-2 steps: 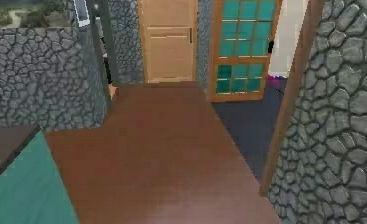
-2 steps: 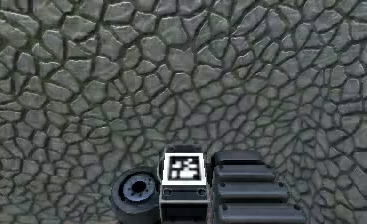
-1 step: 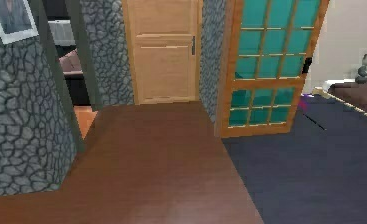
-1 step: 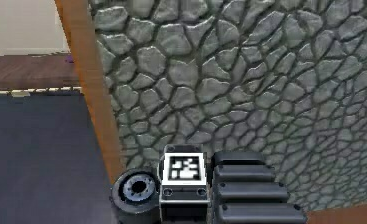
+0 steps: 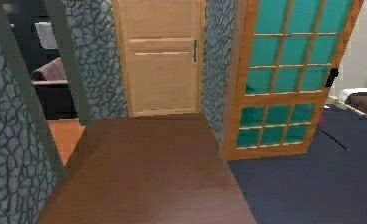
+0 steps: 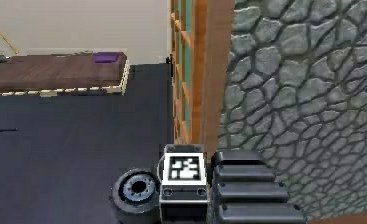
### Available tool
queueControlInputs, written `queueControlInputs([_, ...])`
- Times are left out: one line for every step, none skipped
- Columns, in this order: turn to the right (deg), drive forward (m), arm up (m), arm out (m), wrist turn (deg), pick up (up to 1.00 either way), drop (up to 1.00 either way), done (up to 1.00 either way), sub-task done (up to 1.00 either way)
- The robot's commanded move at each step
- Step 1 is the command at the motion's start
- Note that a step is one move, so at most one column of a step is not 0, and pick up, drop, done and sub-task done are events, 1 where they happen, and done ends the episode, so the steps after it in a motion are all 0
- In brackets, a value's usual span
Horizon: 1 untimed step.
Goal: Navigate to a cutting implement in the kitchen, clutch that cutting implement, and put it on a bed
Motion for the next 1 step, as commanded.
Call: queueControlInputs([36.0, 0.0, 0.0, 0.0, 0.0, 0.0, 0.0, 0.0, 0.0])
